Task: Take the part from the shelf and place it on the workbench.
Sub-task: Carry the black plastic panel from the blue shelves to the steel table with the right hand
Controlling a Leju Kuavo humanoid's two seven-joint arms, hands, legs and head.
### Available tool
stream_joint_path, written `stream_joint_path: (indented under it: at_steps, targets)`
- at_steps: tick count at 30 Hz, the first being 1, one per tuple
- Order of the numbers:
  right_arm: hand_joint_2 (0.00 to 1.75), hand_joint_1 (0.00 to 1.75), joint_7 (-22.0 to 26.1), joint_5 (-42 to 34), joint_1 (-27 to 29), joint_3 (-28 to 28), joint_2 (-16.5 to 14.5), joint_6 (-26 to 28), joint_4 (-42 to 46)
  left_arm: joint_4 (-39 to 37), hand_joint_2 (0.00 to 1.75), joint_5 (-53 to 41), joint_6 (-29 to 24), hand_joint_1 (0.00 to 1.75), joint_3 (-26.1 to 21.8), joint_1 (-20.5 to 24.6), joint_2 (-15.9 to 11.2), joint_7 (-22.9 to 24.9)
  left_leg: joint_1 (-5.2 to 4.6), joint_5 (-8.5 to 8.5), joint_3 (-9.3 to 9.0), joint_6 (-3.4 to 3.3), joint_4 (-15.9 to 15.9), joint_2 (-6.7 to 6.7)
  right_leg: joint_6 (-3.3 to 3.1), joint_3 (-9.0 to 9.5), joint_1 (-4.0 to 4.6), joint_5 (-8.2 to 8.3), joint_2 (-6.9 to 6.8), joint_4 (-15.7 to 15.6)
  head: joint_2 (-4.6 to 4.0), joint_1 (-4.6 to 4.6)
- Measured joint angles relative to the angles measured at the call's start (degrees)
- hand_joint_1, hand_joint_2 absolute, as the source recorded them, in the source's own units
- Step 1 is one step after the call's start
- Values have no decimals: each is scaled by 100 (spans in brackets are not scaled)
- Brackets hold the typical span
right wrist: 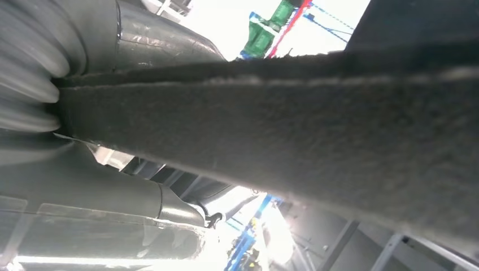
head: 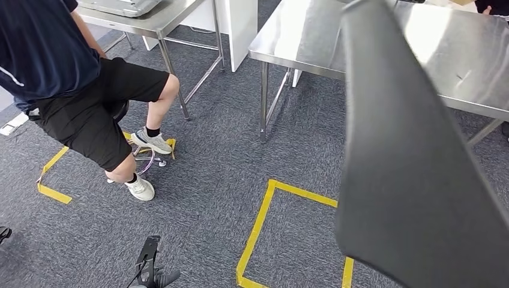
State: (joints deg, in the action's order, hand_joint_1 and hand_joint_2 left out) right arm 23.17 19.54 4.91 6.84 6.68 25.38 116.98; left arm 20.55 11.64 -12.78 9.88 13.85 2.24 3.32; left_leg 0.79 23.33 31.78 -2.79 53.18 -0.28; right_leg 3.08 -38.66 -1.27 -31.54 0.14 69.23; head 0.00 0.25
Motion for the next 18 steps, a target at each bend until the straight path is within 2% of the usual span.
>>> stream_joint_path:
  at_steps: [1,2,3,4,5,6,7,9,11,13,15,16,18]
  targets:
    - [175,175,1,0,10,-1,0,0,-8,0,175,-13,2,0,-2,-6,4,1,12,10,2,21,6,40,45,-123,-31,-40,-2,199,0,1]
    - [175,175,1,1,17,-1,0,0,-15,0,175,-28,3,0,-3,-10,9,2,36,27,4,56,24,81,123,-132,-68,16,-10,177,0,-1]
    - [175,175,1,1,21,-2,1,0,-21,0,175,-43,3,0,-4,-12,15,3,73,57,9,108,65,120,228,-10,-110,157,-40,-85,0,1]
    - [175,175,2,2,20,-2,1,0,-23,0,175,-57,3,0,-6,-12,18,4,109,104,21,178,138,157,339,183,-157,318,-121,-480,0,5]
    - [175,175,1,3,18,-1,-3,0,-32,1,175,-70,1,0,-14,-10,-3,7,126,167,46,257,228,189,418,343,-184,446,-208,-797,0,30]
    - [175,175,2,5,17,1,-5,0,-36,2,175,-84,0,0,-23,-9,-8,12,126,234,72,325,320,221,408,447,-200,509,-260,-983,0,49]
    - [175,175,2,9,21,1,-9,-2,-40,5,175,-93,-2,0,-35,-7,-18,20,115,290,86,375,390,250,341,468,-206,510,-281,-1024,0,50]
    - [175,175,1,21,28,1,-13,-8,-41,11,175,-123,-4,0,-51,-4,-12,31,108,343,78,418,432,312,138,423,-196,467,-176,-929,0,9]
    - [175,175,-2,36,31,0,-17,-21,-40,19,175,-151,-3,0,-62,1,-12,32,139,428,89,437,511,296,41,401,-191,463,-93,-906,0,-38]
    - [175,175,-2,49,27,-1,-27,-51,-40,28,175,-186,2,0,-80,2,-2,32,143,752,322,435,1026,168,-30,395,-166,469,-30,-904,0,-73]
    - [175,175,-5,52,25,-2,-32,-81,-40,33,175,-219,4,0,-100,-9,6,32,122,1106,679,410,1739,79,-76,389,-121,467,13,-904,0,-98]
    - [175,175,-6,52,28,-2,-32,-88,-40,33,175,-225,4,0,-105,-14,6,32,117,1185,783,402,1939,71,-87,388,-106,466,24,-903,0,-103]
    - [175,175,-7,52,29,-2,-32,-90,-40,33,175,-230,4,0,-108,-16,6,31,115,1216,831,397,2028,69,-90,388,-98,465,30,-903,0,-103]
